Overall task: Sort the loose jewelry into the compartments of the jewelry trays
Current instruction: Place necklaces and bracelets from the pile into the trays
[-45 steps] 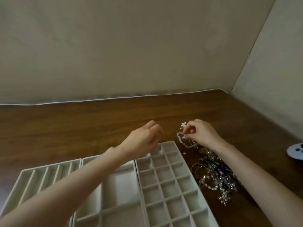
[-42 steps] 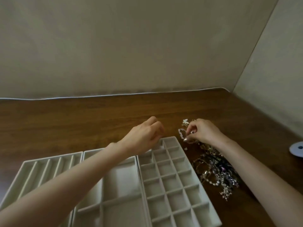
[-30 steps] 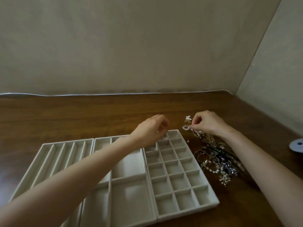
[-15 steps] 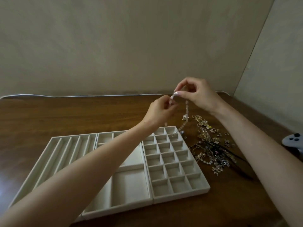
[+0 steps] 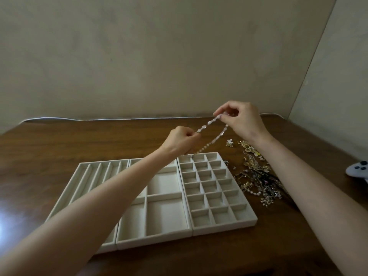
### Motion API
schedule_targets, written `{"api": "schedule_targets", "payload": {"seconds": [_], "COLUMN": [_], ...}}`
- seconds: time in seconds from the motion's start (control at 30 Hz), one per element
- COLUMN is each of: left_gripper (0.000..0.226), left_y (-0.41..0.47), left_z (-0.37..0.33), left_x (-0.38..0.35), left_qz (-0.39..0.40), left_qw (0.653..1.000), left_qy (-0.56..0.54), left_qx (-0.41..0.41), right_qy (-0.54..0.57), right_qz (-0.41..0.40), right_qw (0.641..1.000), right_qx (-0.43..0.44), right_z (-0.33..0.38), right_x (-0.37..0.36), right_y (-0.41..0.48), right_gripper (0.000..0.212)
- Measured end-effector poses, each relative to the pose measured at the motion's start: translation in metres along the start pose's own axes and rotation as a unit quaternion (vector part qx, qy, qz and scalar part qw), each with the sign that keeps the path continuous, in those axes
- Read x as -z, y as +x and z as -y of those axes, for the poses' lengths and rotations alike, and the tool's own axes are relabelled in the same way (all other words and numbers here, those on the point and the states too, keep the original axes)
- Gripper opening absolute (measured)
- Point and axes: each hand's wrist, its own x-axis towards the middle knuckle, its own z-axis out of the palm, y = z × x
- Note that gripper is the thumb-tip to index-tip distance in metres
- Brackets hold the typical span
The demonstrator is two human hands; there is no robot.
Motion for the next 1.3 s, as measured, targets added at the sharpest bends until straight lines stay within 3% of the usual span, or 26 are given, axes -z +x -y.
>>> {"api": "schedule_targets", "payload": {"seconds": [0.07, 0.13, 0.2, 0.3, 0.4, 0.47, 0.6, 0.7, 0.77, 0.87, 0.93, 1.07, 1.17, 1.3], "left_gripper": [0.041, 0.051, 0.066, 0.066, 0.033, 0.021, 0.014, 0.011, 0.007, 0.018, 0.022, 0.016, 0.012, 0.008], "left_y": [-0.006, -0.008, -0.006, -0.003, -0.003, -0.004, -0.012, -0.024, -0.033, -0.043, -0.045, -0.044, -0.043, -0.038], "left_z": [0.001, 0.002, 0.007, 0.011, 0.014, 0.017, 0.027, 0.038, 0.044, 0.051, 0.052, 0.043, 0.037, 0.033], "left_x": [0.005, 0.009, 0.012, 0.015, 0.022, 0.028, 0.044, 0.054, 0.056, 0.048, 0.043, 0.044, 0.043, 0.043], "left_qz": [0.079, 0.164, 0.188, 0.149, 0.077, 0.036, 0.029, 0.064, 0.087, 0.189, 0.208, 0.223, 0.220, 0.084], "left_qw": [0.990, 0.954, 0.916, 0.882, 0.845, 0.844, 0.893, 0.970, 0.993, 0.970, 0.947, 0.938, 0.943, 0.981], "left_qy": [-0.093, -0.211, -0.307, -0.412, -0.512, -0.522, -0.434, -0.229, -0.062, 0.150, 0.247, 0.265, 0.251, 0.172], "left_qx": [0.066, 0.136, 0.179, 0.172, 0.132, 0.116, 0.115, 0.053, 0.049, 0.031, 0.001, -0.009, -0.014, -0.016], "right_qy": [0.056, 0.125, 0.189, 0.263, 0.335, 0.365, 0.362, 0.292, 0.277, 0.249, 0.215, 0.070, -0.055, -0.148], "right_qz": [0.022, 0.066, 0.106, 0.134, 0.146, 0.166, 0.185, 0.162, 0.146, 0.135, 0.125, 0.113, 0.156, 0.222], "right_qw": [0.998, 0.988, 0.972, 0.946, 0.912, 0.893, 0.885, 0.914, 0.920, 0.929, 0.939, 0.967, 0.963, 0.942], "right_qx": [-0.029, -0.067, -0.096, -0.133, -0.185, -0.207, -0.226, -0.229, -0.236, -0.237, -0.239, -0.218, -0.214, -0.204], "right_z": [0.005, 0.012, 0.018, 0.022, 0.024, 0.025, 0.021, 0.010, 0.001, -0.012, -0.020, -0.039, -0.056, -0.069], "right_x": [-0.003, -0.009, -0.017, -0.030, -0.039, -0.043, -0.049, -0.044, -0.040, -0.033, -0.029, -0.021, -0.016, -0.023], "right_y": [-0.004, -0.008, -0.013, -0.019, -0.022, -0.023, -0.028, -0.032, -0.034, -0.036, -0.037, -0.035, -0.035, -0.040], "right_gripper": [0.007, 0.014, 0.022, 0.024, 0.018, 0.014, 0.014, 0.014, 0.013, 0.013, 0.012, 0.009, 0.025, 0.023]}}
